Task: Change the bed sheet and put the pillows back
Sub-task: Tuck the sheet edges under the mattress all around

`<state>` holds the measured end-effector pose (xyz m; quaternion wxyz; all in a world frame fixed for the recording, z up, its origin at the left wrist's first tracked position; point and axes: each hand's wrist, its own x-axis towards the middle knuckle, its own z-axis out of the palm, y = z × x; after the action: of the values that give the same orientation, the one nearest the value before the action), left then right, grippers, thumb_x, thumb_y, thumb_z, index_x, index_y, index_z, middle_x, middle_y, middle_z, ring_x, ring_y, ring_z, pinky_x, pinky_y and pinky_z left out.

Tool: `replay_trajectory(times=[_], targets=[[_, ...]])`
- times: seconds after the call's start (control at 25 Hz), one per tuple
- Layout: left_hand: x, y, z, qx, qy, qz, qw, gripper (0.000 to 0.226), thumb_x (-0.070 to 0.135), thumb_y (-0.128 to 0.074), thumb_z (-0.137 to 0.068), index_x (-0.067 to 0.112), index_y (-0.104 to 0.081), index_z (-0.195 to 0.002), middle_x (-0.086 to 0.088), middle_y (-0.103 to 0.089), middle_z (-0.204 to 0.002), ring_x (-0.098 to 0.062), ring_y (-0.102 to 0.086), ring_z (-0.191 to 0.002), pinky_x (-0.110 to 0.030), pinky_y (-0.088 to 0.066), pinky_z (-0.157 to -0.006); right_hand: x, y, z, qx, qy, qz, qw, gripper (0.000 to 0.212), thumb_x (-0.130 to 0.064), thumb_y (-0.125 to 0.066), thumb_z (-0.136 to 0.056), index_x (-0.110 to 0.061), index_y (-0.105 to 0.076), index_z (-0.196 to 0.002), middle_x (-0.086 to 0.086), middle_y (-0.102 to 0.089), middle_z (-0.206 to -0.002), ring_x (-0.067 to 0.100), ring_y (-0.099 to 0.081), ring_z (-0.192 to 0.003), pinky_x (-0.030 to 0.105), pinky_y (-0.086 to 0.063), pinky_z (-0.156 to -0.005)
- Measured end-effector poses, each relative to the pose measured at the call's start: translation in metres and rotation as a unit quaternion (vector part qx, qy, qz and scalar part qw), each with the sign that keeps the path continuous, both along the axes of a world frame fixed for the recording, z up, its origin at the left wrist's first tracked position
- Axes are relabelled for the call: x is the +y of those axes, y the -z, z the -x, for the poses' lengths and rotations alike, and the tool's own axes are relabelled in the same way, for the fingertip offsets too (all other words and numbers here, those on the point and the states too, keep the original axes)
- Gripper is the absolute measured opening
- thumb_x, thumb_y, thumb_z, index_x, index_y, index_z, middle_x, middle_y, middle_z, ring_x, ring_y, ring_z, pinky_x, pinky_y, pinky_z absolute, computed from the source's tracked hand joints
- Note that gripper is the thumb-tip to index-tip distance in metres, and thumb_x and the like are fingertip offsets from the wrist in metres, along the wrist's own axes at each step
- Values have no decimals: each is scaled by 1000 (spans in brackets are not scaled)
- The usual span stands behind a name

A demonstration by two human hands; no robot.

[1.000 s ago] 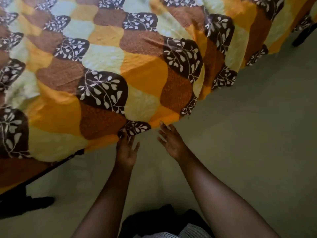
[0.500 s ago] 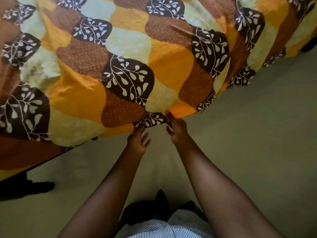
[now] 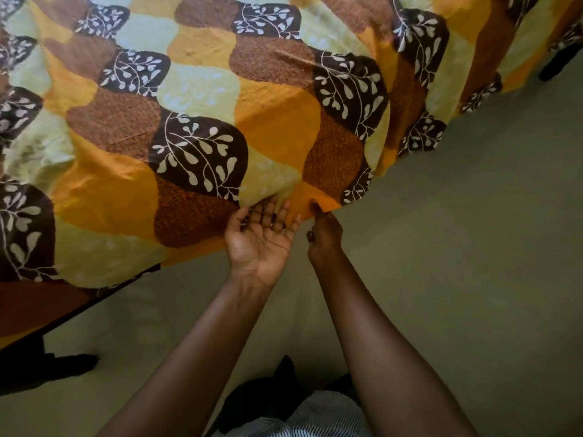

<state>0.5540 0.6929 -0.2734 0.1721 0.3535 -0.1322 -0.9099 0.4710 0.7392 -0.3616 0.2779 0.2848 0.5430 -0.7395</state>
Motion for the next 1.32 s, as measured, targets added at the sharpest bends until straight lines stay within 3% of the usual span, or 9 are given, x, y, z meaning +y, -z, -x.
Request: replay_trajectory(times=[0.16,0.32,0.48,0.64,0.8,0.88,1.08,1.2,1.32], targets=[[-3,11,-5,82,-31,-32,996,53,26,-40,-81,6,-47,-130,-13,-53,-132,-31,-43,-129,-53,-39,-91,10,-14,4,3,38,181,983,14,-11,-52,-93,-13,-61,-82,1,-62,-70,9,-49,-60,16,-40,-46],[-4,16,-6,129,-17,-17,991,52,20,-57,-68,4,-58,-118,-12,-59,-126,-33,-44,-128,-55,-38,-90,17,-22,2,-6,30,406,913,35,-23,-38,-90,-4,-57,-113,9,-66,-108,18,-60,-106,29,-50,-86],[-14,14,-6,189,3,-7,982,84,6,-83,-42,4,-58,-122,-13,-59,-128,-33,-48,-124,-57,-40,-90,13,-37,2,16,28,509,860,50,-31,-41,-76,-4,-54,-116,13,-59,-116,23,-52,-114,39,-40,-99],[-15,14,-8,176,8,-5,984,63,14,-73,-57,4,-62,-118,-12,-58,-129,-32,-50,-123,-57,-42,-97,-13,-59,20,20,-10,491,871,34,-36,-40,-83,-11,-56,-101,7,-60,-98,18,-59,-89,31,-44,-83],[-13,12,-4,-13,56,43,997,33,25,-40,-89,12,-59,-113,-10,-62,-123,-26,-55,-117,-44,-45,-93,0,-53,25,-7,7,351,936,31,-30,-41,-98,-8,-56,-115,9,-62,-103,20,-59,-98,31,-49,-87],[-5,10,-1,-78,82,62,992,30,24,-39,-93,11,-60,-109,-9,-63,-119,-24,-58,-111,-37,-48,-87,17,-38,13,-15,35,313,949,30,-19,-45,-97,-5,-56,-121,8,-64,-100,19,-60,-98,28,-50,-85],[4,3,7,-17,18,36,999,38,28,-39,-94,7,-52,-123,-12,-60,-122,-28,-56,-114,-43,-47,-91,21,-33,10,-23,71,358,931,30,-17,-42,-97,-6,-53,-123,11,-64,-101,17,-62,-90,24,-50,-79],[-3,7,10,32,-12,20,999,41,28,-42,-90,6,-52,-123,-10,-56,-128,-28,-53,-119,-49,-44,-93,14,-43,21,10,89,392,916,37,-22,-36,-100,-7,-46,-132,12,-57,-123,19,-58,-106,28,-48,-87],[-5,11,5,101,-6,-5,995,56,18,-65,-64,2,-58,-117,-13,-60,-125,-32,-51,-121,-55,-42,-92,9,-52,27,18,69,424,903,45,-33,-31,-100,-9,-39,-138,10,-46,-139,21,-47,-123,34,-39,-101]])
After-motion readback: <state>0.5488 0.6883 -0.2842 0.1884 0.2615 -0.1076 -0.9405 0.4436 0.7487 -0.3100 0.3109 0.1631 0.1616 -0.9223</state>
